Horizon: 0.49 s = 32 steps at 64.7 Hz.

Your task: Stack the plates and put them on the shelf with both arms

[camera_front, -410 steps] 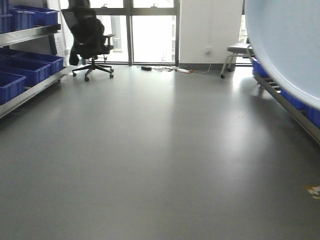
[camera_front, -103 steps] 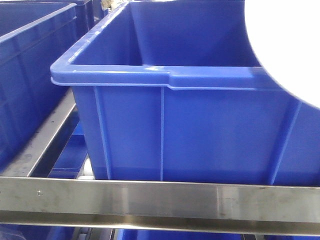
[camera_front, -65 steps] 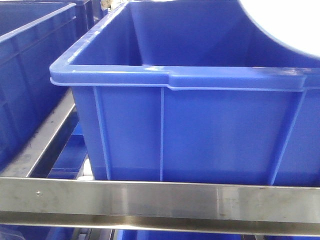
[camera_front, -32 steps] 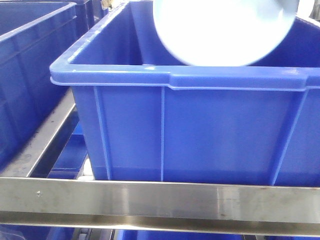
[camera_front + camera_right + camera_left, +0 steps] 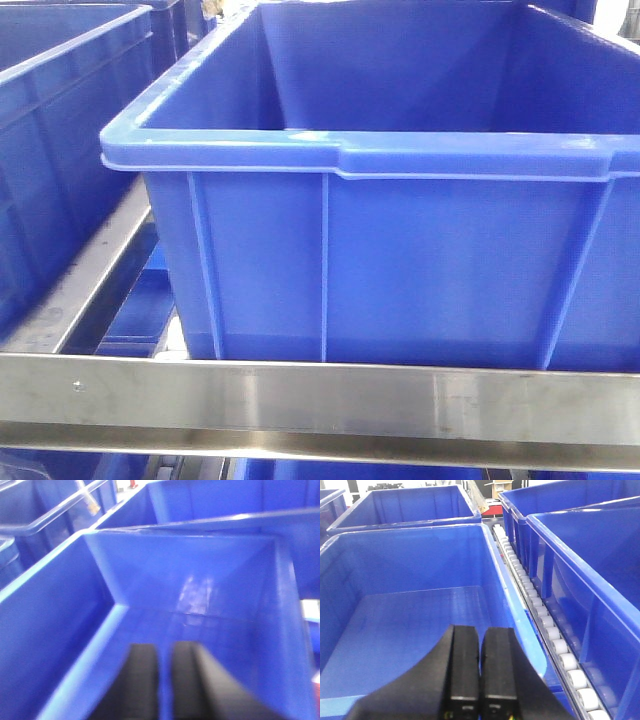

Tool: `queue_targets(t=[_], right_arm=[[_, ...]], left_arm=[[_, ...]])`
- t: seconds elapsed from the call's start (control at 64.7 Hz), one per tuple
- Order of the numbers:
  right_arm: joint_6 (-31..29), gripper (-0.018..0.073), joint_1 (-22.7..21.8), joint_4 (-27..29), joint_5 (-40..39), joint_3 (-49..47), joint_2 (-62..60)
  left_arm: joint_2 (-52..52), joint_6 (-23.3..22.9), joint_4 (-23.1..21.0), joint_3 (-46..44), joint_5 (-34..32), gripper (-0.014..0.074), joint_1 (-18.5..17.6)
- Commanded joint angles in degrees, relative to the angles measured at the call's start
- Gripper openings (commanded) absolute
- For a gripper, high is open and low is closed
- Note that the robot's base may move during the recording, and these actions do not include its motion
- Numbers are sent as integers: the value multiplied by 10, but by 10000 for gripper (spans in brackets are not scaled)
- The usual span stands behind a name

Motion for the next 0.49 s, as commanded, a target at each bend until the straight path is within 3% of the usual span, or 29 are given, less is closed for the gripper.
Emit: queue_targets(t=[0.0, 0.232, 0.479], right_arm=[[-15, 53, -11, -13, 2, -15, -50], [-18, 57, -45, -30, 68, 77, -200], [-18, 57, -46, -30, 90, 182, -388]], left_arm=[[6, -2, -6, -18, -53, 82, -1], [6, -2, -6, -18, -53, 82, -1], [6, -2, -6, -18, -53, 82, -1]])
